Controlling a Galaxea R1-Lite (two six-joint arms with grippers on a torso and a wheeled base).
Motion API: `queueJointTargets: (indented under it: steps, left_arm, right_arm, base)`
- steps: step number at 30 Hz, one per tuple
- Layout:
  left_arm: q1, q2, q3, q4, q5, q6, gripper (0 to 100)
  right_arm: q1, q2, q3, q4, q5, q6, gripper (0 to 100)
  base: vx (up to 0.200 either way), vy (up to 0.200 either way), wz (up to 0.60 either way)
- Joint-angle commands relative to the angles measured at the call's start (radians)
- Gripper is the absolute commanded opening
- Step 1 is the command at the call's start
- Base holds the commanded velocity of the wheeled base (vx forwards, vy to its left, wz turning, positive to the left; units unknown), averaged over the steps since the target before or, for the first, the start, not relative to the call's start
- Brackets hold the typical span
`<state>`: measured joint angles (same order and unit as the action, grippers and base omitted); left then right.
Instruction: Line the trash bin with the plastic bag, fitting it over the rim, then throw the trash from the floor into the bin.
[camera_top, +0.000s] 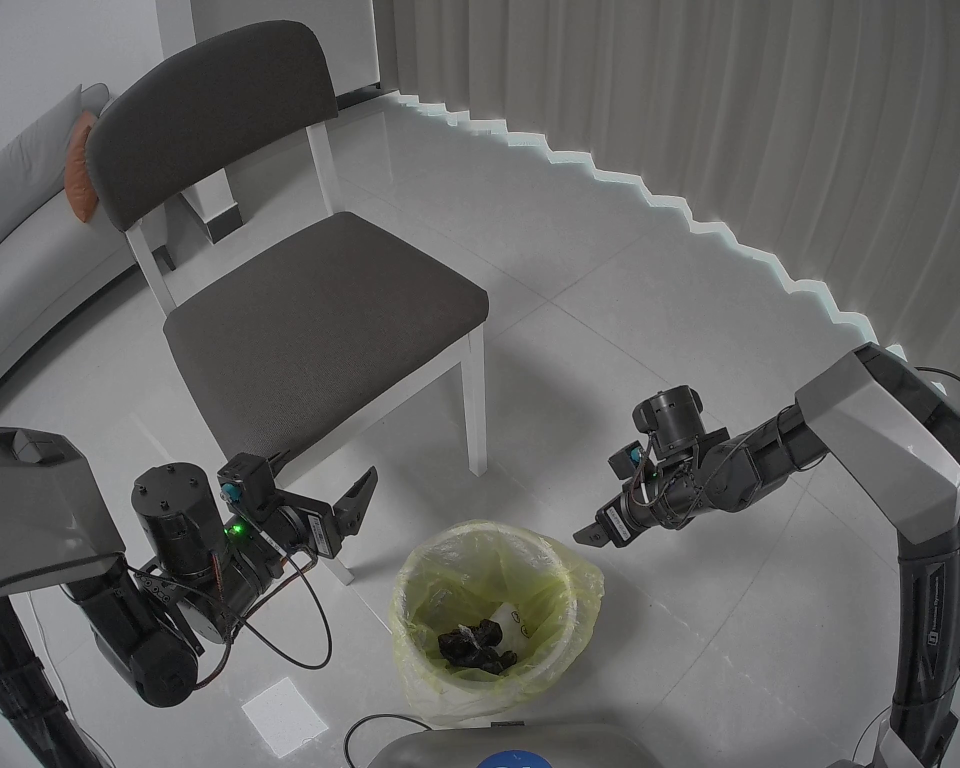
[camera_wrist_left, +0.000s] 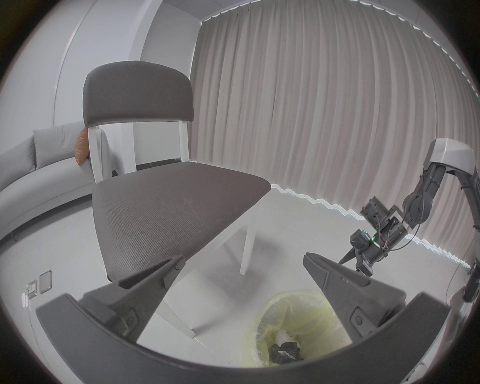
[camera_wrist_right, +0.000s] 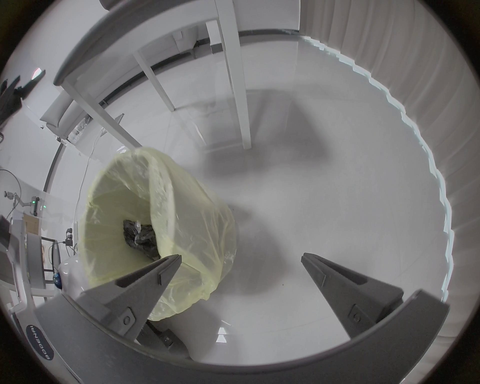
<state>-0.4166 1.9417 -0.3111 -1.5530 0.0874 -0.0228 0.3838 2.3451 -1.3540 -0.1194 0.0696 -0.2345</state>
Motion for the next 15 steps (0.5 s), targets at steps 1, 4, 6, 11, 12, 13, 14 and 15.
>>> queueJointTargets:
  steps: [1, 4, 6, 11, 12, 13, 14, 15]
  left_arm:
    - [0.001, -0.003, 0.0, -0.012, 0.0, 0.0, 100]
    - [0.001, -0.003, 0.0, -0.012, 0.0, 0.0, 100]
    - [0.001, -0.003, 0.0, -0.012, 0.0, -0.002, 100]
    - [0.004, -0.004, 0.0, -0.012, 0.0, 0.0, 100]
    - [0.007, -0.003, 0.0, -0.012, 0.0, 0.0, 100]
    - [0.007, -0.003, 0.0, -0.012, 0.0, 0.0, 100]
    - [0.007, -0.001, 0.0, -0.012, 0.0, 0.0, 100]
    - [0.007, -0.001, 0.0, -0.012, 0.0, 0.0, 100]
  right_arm:
    - [0.041, -0.032, -0.036, 0.009, -0.001, 0.0, 100]
    - [0.059, -0.013, -0.065, 0.038, -0.001, 0.0, 100]
    - [0.059, 0.017, -0.08, 0.043, -0.001, 0.0, 100]
    - [0.055, 0.069, -0.099, 0.043, -0.002, -0.003, 100]
    - [0.05, 0.082, -0.1, 0.044, -0.004, -0.006, 100]
    - [0.047, 0.089, -0.102, 0.044, -0.005, -0.006, 100]
    - [0.043, 0.095, -0.103, 0.047, -0.008, -0.008, 100]
    - [0.035, 0.099, -0.105, 0.053, -0.01, -0.009, 100]
  base:
    - [0.0, 0.0, 0.0]
    - [0.0, 0.0, 0.0]
    - [0.0, 0.0, 0.0]
    - [0.0, 0.0, 0.0]
    - [0.0, 0.0, 0.0]
    - [0.0, 0.0, 0.0]
    - [0.0, 0.0, 0.0]
    - [0.0, 0.0, 0.0]
